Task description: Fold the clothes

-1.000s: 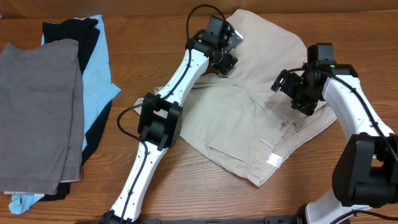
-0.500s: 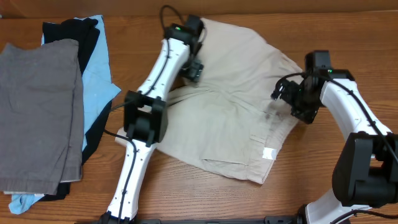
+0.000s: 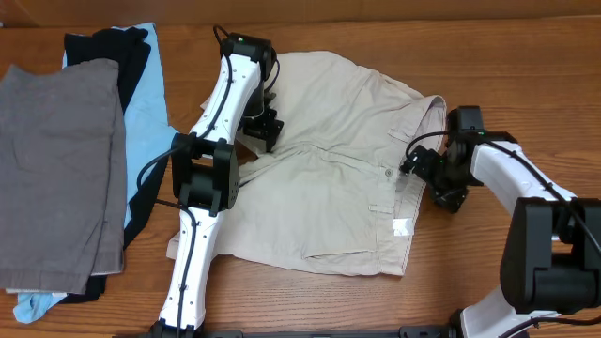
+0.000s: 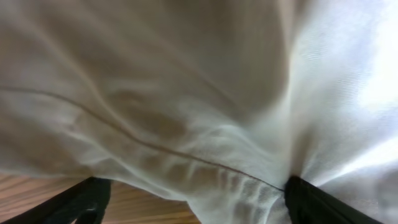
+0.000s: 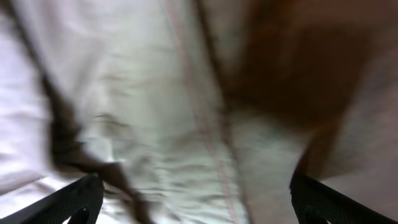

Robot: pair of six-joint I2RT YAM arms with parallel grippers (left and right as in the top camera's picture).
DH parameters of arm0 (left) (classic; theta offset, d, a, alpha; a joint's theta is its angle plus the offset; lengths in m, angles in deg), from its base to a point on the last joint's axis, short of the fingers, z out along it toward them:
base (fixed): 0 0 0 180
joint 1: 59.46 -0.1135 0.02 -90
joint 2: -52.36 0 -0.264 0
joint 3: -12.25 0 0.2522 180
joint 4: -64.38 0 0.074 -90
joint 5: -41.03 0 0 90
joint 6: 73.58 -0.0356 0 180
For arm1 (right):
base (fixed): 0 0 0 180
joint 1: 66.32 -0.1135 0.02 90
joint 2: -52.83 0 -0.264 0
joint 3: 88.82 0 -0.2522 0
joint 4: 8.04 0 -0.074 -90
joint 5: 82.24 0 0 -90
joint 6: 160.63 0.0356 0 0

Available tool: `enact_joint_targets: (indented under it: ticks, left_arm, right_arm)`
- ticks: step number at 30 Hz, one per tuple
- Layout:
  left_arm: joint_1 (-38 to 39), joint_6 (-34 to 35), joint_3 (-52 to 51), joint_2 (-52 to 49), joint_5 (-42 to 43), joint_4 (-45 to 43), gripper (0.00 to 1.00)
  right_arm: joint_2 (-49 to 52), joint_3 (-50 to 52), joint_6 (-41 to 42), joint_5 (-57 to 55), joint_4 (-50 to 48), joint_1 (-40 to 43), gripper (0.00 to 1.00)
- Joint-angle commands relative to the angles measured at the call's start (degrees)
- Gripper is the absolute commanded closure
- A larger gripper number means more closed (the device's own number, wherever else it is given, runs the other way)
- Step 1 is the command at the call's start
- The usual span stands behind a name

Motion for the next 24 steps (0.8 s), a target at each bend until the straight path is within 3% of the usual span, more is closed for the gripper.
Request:
enact_joint_targets:
  ticks: [1,7,11,14,15,16,20,24]
  left_arm:
    - [0.24,0.48,0.83,-2.78,3.65,0.09,0.0]
    - [0.0,0.96,9.18,0.94,3.56,-0.13,0.0]
    - [0.02,0.98,16.9,2.51,3.69,0.04,0.0]
    - [0.02,1.14,22.18,3.78,3.82,0.0,0.0]
    - [0.02,1.14,25.05,4.61,3.82,-0.17,0.0]
    - [0.02,1.16,26.47,5.07,3.91,-0.26,0.0]
    - [0.02,1.11,30.95,6.29,5.09,-0.39,0.0]
    - [0.11,1.09,32.26,8.26,5.7,-1.09,0.0]
  right_arm:
    - [0.31,1.11,-3.45,3.32,-4.63,-1.16,0.0]
    - [0.31,1.07,-6.49,3.78,-12.5,-1.18,0.01]
    - [0.35,1.09,-6.69,2.67,-13.68,-1.4,0.14]
    - [0.42,1.25,-6.69,-0.09,-13.46,-2.21,0.33]
    - [0.42,1.46,-6.64,-2.56,-13.75,-2.54,0.52]
    - [0.46,1.46,-6.62,-3.98,-13.9,-2.6,0.62]
    - [1.22,1.49,-6.58,-9.57,-16.26,-2.51,0.96]
    - [3.13,1.46,-6.71,-13.38,-24.9,-0.48,0.96]
